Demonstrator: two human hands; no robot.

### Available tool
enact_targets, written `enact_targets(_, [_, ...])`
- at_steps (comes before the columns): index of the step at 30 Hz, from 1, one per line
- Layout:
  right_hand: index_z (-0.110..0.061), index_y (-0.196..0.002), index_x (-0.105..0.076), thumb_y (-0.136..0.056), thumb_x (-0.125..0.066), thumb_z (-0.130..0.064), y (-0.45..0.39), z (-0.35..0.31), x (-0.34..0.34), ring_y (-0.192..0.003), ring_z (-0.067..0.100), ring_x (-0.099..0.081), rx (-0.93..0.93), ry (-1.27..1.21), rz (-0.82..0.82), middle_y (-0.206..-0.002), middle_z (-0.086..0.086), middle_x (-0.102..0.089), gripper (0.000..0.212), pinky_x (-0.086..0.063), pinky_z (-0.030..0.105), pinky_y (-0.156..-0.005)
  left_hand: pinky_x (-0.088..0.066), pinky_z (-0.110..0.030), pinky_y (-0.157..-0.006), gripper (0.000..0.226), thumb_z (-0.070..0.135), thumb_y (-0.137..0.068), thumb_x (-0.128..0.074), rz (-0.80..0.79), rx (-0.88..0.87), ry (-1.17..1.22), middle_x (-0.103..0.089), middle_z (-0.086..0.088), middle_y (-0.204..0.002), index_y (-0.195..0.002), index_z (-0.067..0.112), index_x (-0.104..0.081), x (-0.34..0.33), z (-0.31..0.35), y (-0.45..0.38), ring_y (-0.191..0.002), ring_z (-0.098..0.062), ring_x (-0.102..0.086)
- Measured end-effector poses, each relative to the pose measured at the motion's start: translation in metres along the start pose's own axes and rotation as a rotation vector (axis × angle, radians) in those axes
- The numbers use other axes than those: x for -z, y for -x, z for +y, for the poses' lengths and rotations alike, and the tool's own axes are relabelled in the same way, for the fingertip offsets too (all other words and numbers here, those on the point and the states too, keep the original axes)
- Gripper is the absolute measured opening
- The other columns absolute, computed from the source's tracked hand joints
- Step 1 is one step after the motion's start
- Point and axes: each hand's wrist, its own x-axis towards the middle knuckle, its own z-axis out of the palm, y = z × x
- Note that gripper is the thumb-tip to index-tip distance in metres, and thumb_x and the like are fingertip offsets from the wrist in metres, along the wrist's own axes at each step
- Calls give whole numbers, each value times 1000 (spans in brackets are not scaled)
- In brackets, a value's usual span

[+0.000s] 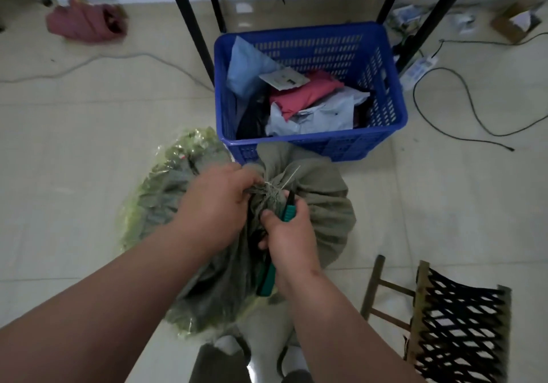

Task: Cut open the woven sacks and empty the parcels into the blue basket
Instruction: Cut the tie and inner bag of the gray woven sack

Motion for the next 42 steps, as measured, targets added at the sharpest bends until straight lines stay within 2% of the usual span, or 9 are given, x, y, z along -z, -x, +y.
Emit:
enact_targets(8, [-17,-104,-61,-85,-57,-4,-1,17,-2,-43,15,-44,-196,-223,1,-64,3,-57,24,-40,27,-45,-33,-34,-76,36,13,-71,-55,-171,-367,-354,-65,6,-88,-100,26,-71,-13,-38,-15,-82,-24,-58])
enact_targets(10, [-14,-92,-66,-83,-54,-4,-16,18,5,-52,17,-50,-165,-167,126,-72,4,-61,18,-45,30,-50,-31,-34,-78,38,11,-67,-61,-203,-373,-340,-65,5,-89,-100,27,-71,-16,-55,-11,-83,-24,-58])
enact_targets(13, [-27,-104,-64,-82,-57,-7,-49,17,11,-90,21,-63,36,264,367,-105,0,-66,31,-54,43,-87,-33,-35,-81,39,12,-67,-59,-232,-452,-314,-63,3,-86,-101,25,-71,-20,-68,-11,-81,-24,-57])
enact_targets(17, [-30,-134,-53,-84,-63,-7,-78,6,-2,-112,11,-57,176,601,-15,-123,-9,-60,55,-44,23,-97,-41,-39,-85,33,16,-74,-52,-221,-557,-290,-63,1,-86,-100,24,-71,-17,-69,-16,-83,-26,-58])
enact_targets(20, [-29,-116,-63,-82,-68,-6,-81,5,-6,-103,17,-64,101,651,-160,-109,-1,-69,42,-50,27,-91,-36,-38,-90,31,10,-73,-64,-160,-570,-285,-65,3,-88,-99,24,-73,-7,-83,-21,-86,-26,-59])
enact_targets(23, [-27,-86,-65,-81,-71,-9,-68,4,-3,-80,18,-62,127,597,-45,-83,-1,-67,19,-49,29,-74,-37,-40,-96,30,12,-75,-66,-81,-549,-268,-68,5,-94,-100,27,-74,4,-93,-25,-92,-25,-58])
enact_targets(33, [-28,-82,-58,-87,-70,-14,-30,14,-13,-52,9,-51,195,93,216,-65,-3,-57,19,-48,26,-54,-23,-44,-99,42,13,-80,-66,201,-288,-210,-55,-4,-134,-115,34,-67,5,-70,-64,-125,-35,-40])
enact_targets(36, [-25,-83,-57,-89,-67,-13,-45,35,-23,-54,12,-52,51,115,141,-68,-1,-58,17,-47,25,-54,-33,-42,-87,30,21,-83,-63,267,-60,-139,-57,-7,-112,-112,23,-63,-9,-70,-54,-107,-33,-50])
enact_targets(42, [-23,-83,-55,-90,-67,-13,-75,75,-16,-65,13,-53,-116,140,27,-80,2,-58,16,-44,17,-49,-36,-26,-58,22,40,-86,-63,-152,358,193,-57,8,-82,-93,23,-52,-97,-80,-3,-74,-12,-55])
